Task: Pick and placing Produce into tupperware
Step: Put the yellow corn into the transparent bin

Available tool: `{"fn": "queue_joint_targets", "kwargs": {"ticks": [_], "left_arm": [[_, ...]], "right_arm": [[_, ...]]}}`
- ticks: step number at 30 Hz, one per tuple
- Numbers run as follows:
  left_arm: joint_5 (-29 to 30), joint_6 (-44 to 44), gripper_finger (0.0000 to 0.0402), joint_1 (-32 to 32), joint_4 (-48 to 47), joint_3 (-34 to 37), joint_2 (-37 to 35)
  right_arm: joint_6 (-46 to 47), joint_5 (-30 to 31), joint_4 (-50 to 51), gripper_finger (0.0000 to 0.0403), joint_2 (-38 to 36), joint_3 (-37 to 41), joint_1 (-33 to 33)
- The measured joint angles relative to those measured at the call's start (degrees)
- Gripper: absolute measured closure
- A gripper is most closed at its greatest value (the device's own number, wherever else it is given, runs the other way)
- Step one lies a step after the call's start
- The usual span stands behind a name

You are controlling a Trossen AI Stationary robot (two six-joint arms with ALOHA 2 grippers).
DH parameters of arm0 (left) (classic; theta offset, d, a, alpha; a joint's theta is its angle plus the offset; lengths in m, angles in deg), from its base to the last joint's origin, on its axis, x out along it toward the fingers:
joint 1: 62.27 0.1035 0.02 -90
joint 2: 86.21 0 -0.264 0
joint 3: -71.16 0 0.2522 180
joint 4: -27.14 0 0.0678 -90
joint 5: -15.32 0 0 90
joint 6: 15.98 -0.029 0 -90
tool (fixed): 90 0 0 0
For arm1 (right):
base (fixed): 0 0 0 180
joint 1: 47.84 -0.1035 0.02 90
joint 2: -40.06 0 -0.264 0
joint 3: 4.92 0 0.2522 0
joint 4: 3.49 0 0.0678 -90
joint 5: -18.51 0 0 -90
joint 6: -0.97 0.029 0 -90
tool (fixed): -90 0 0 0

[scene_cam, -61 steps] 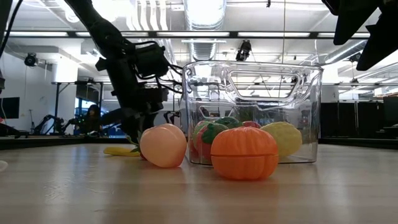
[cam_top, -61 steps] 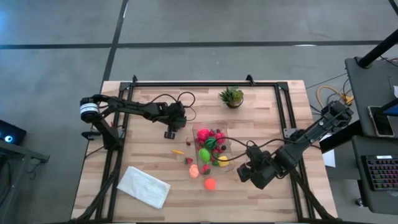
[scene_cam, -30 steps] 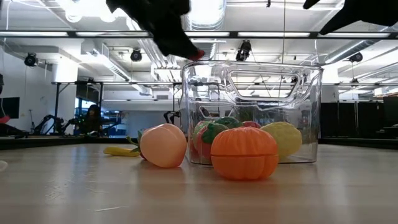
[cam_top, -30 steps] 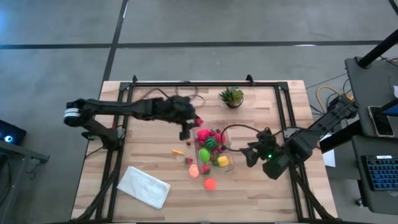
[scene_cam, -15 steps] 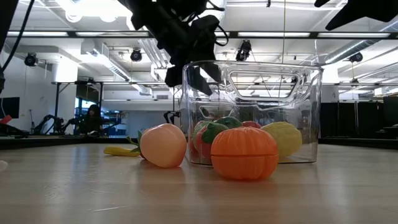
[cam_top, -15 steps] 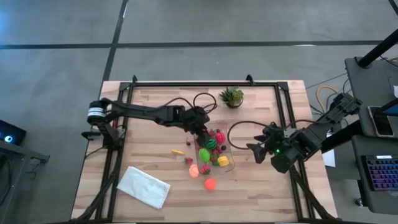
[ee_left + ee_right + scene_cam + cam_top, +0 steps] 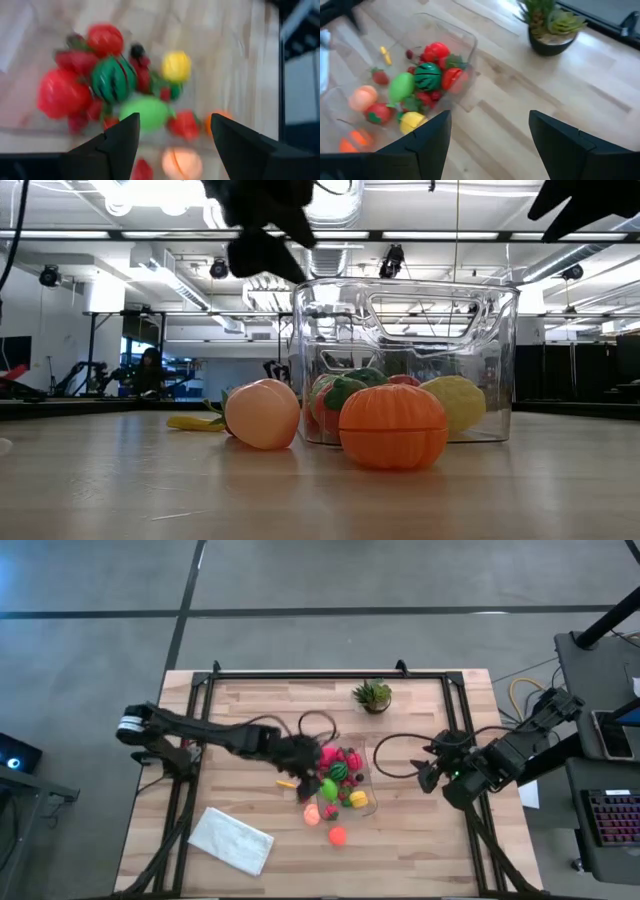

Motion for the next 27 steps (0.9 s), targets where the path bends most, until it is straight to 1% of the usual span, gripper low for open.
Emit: {"fn": "queue_joint_targets", "kwargs": {"ticks": [2,4,5,7,10,12,14,19,22,24,27], "left_arm": [[0.40,-0.55,0.0181,-2.76,-2.36,0.86,-1.05],[0.81,-2.93,0.0188,-5.42,-5.99,1.62,-1.47],[2.28,-3.82,0.0191,-6.81,-7.35,1.71,-1.47],[7.85,-4.70,0.0193,-8.96,-10.87,2.06,-1.47],[17.31,-4.58,0.0194,-10.64,-14.13,2.87,-1.08],[19.79,-4.48,0.0194,-10.85,-15.38,4.03,-1.04],[19.89,-3.75,0.0194,-10.86,-14.44,5.05,-1.04],[19.68,-3.04,0.0194,-10.87,-14.31,9.39,-1.04],[19.13,-3.01,0.0194,-10.87,-14.36,13.03,-1.04],[17.58,-3.07,0.0194,-10.87,-12.65,15.31,-1.04],[16.90,-3.07,0.0194,-10.87,-9.13,18.09,-1.04]], "right_arm": [[-0.63,0.10,1.23,0.0145,-0.91,0.31,0.12],[-2.27,0.16,0.89,0.0145,-1.75,0.80,0.35],[-2.73,0.14,0.89,0.0145,-2.03,1.11,0.48],[-2.36,0.13,0.87,0.0145,-2.32,1.66,0.89],[1.76,-0.22,-0.11,0.0145,-2.31,2.46,0.95],[5.41,-0.45,-1.33,0.0145,-1.88,2.71,0.93],[7.29,-1.51,-2.90,0.0145,-1.21,2.89,0.80],[4.95,-4.66,-5.46,0.0145,1.46,2.84,0.82],[5.73,-5.08,-6.20,0.0145,3.20,2.84,0.80],[6.68,-5.34,-6.42,0.0145,4.40,2.84,0.80],[6.71,-6.10,-7.12,0.0145,5.99,2.84,0.82]]}}
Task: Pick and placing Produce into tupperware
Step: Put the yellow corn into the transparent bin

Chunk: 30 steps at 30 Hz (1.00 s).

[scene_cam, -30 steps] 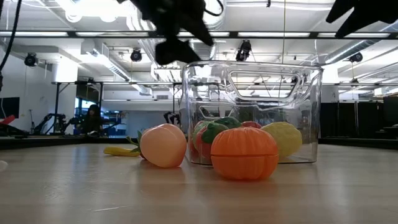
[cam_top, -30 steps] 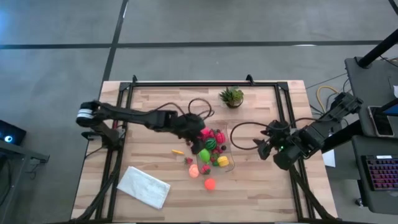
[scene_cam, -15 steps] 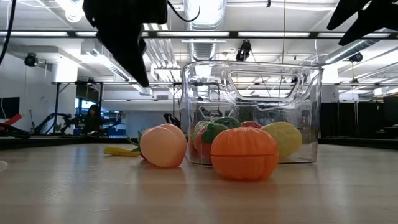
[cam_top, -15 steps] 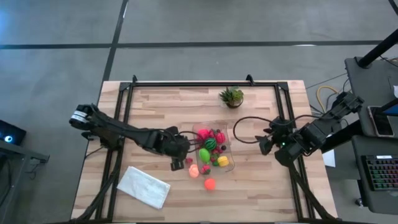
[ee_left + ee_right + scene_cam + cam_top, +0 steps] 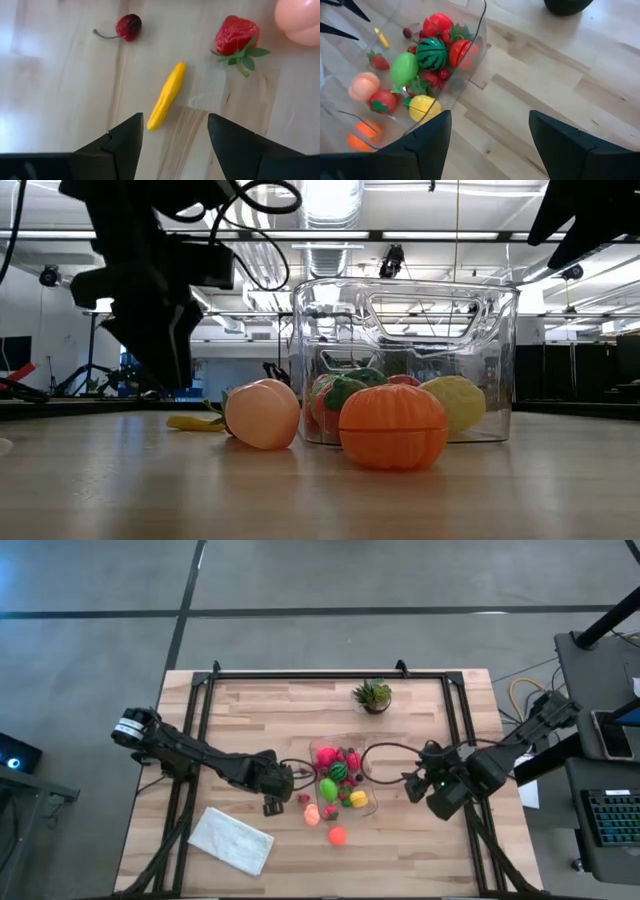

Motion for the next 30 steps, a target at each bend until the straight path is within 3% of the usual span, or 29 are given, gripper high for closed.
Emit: {"fn": "queue_joint_targets", "kwargs": {"ticks": [11,30], "left_arm": [[-0.18,-7.47,0.0194,0.07,8.43,4.33,0.02],[-0.16,-7.44,0.0194,1.23,15.11,9.15,0.07]], "right_arm": [[-0.25,-0.57,-0.13,0.0145,2.20,0.00,0.00],[-3.02,-0.42,-0.06,0.0145,2.20,0.20,0.00]]}}
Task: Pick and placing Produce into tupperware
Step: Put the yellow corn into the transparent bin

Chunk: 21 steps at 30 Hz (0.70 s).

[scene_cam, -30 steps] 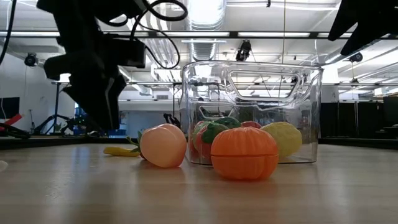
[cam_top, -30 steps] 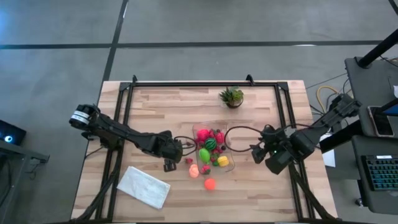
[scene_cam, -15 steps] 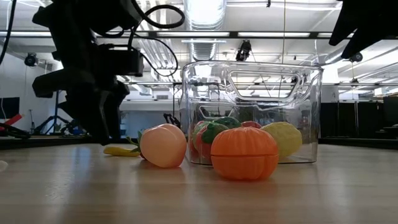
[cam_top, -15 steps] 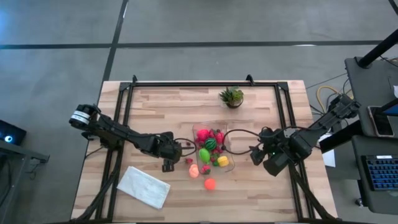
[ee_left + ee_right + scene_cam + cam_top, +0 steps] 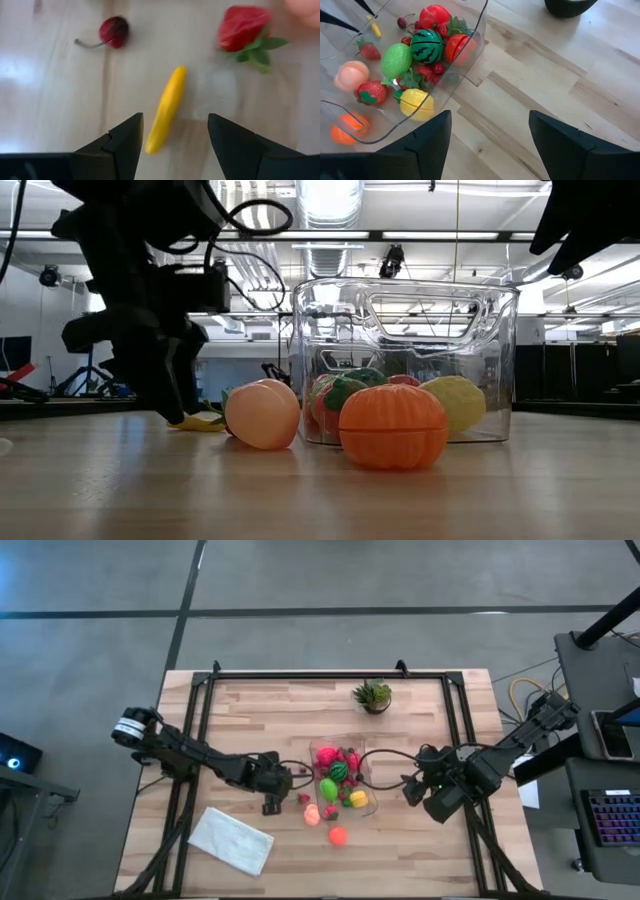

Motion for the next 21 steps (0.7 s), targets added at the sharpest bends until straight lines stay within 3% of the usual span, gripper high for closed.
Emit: {"fn": "queue_joint_targets", "kwargs": {"ticks": [8,14,21], "left_arm": [[0.00,0.12,0.0194,3.66,4.43,2.18,0.00],[-5.52,1.52,0.0194,4.68,5.59,2.37,0.78],[-5.75,1.50,0.0200,4.54,5.78,2.59,1.20]], "right_arm": [[-0.80,-0.02,0.00,0.0145,-0.02,0.00,0.00],[-1.49,-0.05,-0.01,0.0145,-0.02,0.02,0.00],[-1.45,-0.11,0.00,0.0145,-0.02,0.02,0.00]]}}
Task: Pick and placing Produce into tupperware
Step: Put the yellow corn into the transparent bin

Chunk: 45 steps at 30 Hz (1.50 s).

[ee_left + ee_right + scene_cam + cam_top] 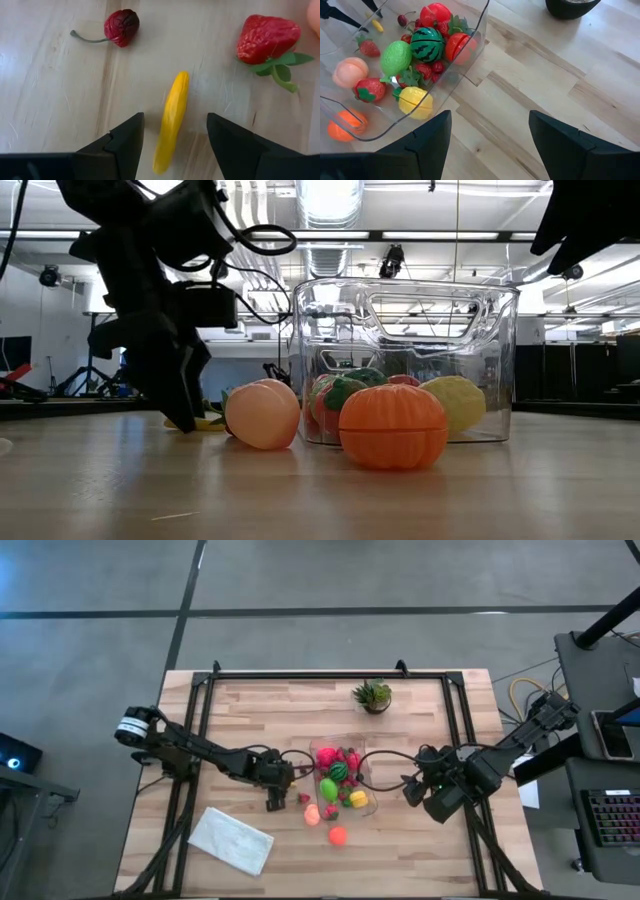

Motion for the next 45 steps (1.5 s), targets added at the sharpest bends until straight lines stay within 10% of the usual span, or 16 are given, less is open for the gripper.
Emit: {"fn": "queue_joint_targets", "kwargs": {"ticks": [32,45], "left_arm": [[1.91,-0.67,0.0391,0.02,-2.41,-5.33,-3.15],[14.06,-7.79,0.0398,0.87,0.34,-14.30,-14.51]], "right_arm": [[3.01,0.13,0.03,0.0145,-0.01,0.57,0.02],[3.01,1.77,0.00,0.0145,-0.05,0.44,0.15]]}}
